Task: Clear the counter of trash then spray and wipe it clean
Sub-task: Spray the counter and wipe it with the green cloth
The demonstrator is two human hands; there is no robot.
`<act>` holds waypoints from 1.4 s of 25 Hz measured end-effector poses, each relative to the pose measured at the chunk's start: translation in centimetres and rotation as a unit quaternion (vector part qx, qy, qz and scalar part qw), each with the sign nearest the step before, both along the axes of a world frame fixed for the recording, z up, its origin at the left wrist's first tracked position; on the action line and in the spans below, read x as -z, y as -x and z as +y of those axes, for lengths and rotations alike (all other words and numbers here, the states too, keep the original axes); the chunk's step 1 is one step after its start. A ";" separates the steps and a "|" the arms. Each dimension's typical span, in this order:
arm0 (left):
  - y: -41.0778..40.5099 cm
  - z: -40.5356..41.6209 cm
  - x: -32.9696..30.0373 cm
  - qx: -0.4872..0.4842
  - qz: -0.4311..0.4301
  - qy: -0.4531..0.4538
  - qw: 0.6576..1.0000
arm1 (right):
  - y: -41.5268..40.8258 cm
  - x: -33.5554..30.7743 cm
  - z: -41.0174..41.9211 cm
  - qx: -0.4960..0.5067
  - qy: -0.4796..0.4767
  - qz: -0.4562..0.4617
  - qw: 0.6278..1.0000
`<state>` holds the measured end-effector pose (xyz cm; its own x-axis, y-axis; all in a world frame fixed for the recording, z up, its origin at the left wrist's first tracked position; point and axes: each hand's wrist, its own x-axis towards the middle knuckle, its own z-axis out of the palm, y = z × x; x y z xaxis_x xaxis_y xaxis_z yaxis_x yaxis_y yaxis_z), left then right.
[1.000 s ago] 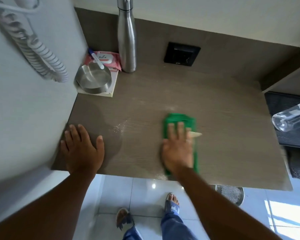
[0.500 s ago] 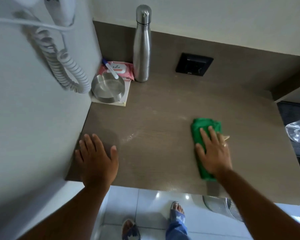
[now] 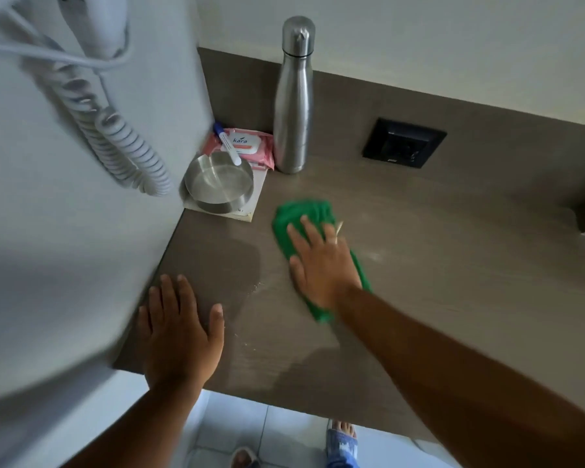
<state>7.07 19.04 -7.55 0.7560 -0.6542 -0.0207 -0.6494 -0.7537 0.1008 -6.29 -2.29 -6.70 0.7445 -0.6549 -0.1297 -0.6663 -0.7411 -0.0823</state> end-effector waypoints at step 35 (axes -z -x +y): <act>0.2 -0.1 -0.2 -0.015 0.009 -0.027 0.999 | -0.4 -0.7 -0.1 -0.030 -0.017 -0.013 0.999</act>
<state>6.87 18.91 -7.35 0.7740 -0.6293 -0.0698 -0.6254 -0.7770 0.0712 -5.92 -2.42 -6.04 0.7862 -0.6039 -0.1311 -0.6174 -0.7768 -0.1240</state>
